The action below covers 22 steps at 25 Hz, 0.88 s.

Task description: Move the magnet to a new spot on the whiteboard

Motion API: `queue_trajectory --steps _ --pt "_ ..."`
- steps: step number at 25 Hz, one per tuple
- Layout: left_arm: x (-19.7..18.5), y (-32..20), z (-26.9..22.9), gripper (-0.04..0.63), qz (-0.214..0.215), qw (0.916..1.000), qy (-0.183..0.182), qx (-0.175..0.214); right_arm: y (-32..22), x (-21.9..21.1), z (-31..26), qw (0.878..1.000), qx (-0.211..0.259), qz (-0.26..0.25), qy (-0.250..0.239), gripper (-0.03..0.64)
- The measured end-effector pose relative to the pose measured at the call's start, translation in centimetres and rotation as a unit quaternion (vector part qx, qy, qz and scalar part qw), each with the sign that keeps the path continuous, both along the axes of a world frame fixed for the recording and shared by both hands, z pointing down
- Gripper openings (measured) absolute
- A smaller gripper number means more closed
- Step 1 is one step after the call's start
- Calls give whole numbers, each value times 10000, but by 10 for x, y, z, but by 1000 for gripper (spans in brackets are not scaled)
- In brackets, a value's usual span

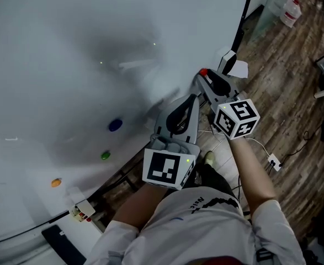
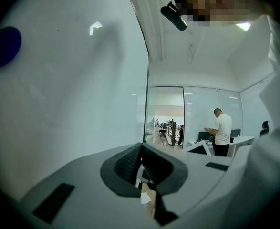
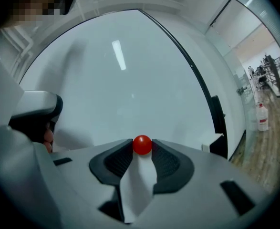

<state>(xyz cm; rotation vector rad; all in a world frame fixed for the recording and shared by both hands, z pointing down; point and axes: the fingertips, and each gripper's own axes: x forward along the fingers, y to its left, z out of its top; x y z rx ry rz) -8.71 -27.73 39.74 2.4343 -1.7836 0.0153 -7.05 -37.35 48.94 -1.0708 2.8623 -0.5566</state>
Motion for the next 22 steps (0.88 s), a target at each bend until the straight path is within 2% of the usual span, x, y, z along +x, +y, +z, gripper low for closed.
queue_trajectory --steps 3,9,12,22 --pt "-2 1 6 12 52 9999 -21 -119 -2 -3 4 9999 -35 -45 -86 130" --pt "-3 0 4 12 133 9999 -31 -50 -2 -3 4 9995 -86 -120 -288 130" --pt "-3 1 2 12 142 9999 -16 -10 -2 -3 4 9995 -105 -130 -283 129" --pt "-4 6 22 12 153 9995 90 -255 7 8 1 9999 -64 43 -69 130"
